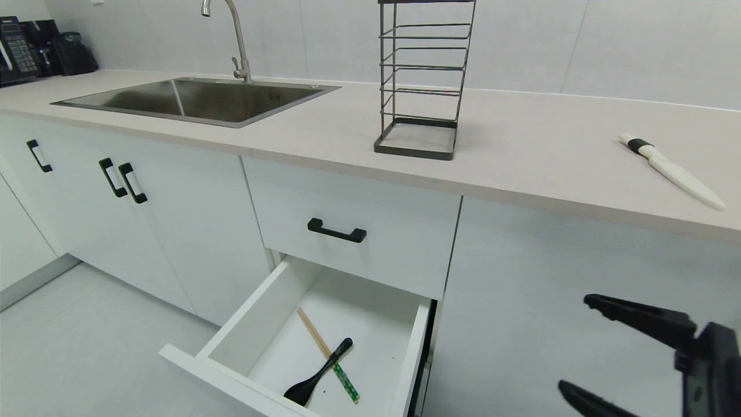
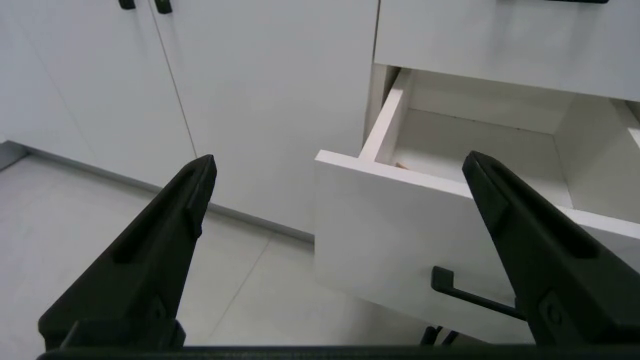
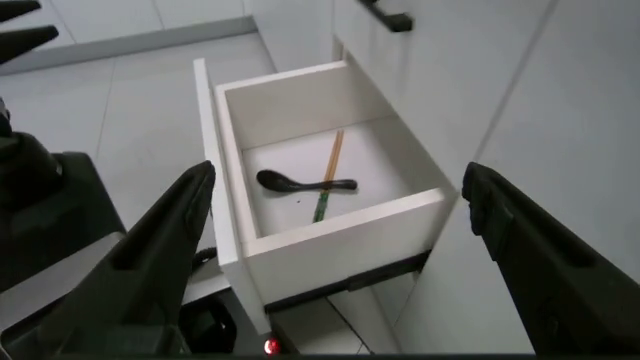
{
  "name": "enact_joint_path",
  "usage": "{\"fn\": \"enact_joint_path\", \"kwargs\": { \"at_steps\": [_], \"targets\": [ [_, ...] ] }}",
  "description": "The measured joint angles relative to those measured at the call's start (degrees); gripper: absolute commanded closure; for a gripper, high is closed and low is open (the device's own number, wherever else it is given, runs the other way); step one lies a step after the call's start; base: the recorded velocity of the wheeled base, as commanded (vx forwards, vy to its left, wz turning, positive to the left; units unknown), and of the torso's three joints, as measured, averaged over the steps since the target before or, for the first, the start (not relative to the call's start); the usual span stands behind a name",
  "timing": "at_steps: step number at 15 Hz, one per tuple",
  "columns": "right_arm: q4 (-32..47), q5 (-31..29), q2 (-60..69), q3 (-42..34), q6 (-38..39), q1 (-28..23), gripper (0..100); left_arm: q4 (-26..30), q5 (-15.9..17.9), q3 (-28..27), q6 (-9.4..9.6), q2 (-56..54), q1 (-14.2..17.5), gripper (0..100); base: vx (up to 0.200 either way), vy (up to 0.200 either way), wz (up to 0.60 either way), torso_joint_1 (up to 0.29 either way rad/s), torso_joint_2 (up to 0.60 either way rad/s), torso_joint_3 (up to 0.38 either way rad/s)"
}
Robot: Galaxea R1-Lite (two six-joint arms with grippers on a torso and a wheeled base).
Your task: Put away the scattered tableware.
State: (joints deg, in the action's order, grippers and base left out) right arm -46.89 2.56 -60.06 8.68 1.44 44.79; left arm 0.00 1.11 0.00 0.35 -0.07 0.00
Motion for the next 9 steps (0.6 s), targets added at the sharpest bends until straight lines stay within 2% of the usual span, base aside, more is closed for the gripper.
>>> {"fn": "enact_joint_path", "kwargs": {
  "at_steps": [3,9],
  "targets": [
    [1.7,3.6,12.4,-1.4,-2.2,-12.7,0,0.0,0.0,0.0,0.11,0.0,0.0,0,0.000,0.000,0.00,0.000,0.00,0.000],
    [12.9,6.5,36.4,-1.9,-5.3,-33.7,0,0.0,0.0,0.0,-0.04,0.0,0.0,0,0.000,0.000,0.00,0.000,0.00,0.000]
  ]
}}
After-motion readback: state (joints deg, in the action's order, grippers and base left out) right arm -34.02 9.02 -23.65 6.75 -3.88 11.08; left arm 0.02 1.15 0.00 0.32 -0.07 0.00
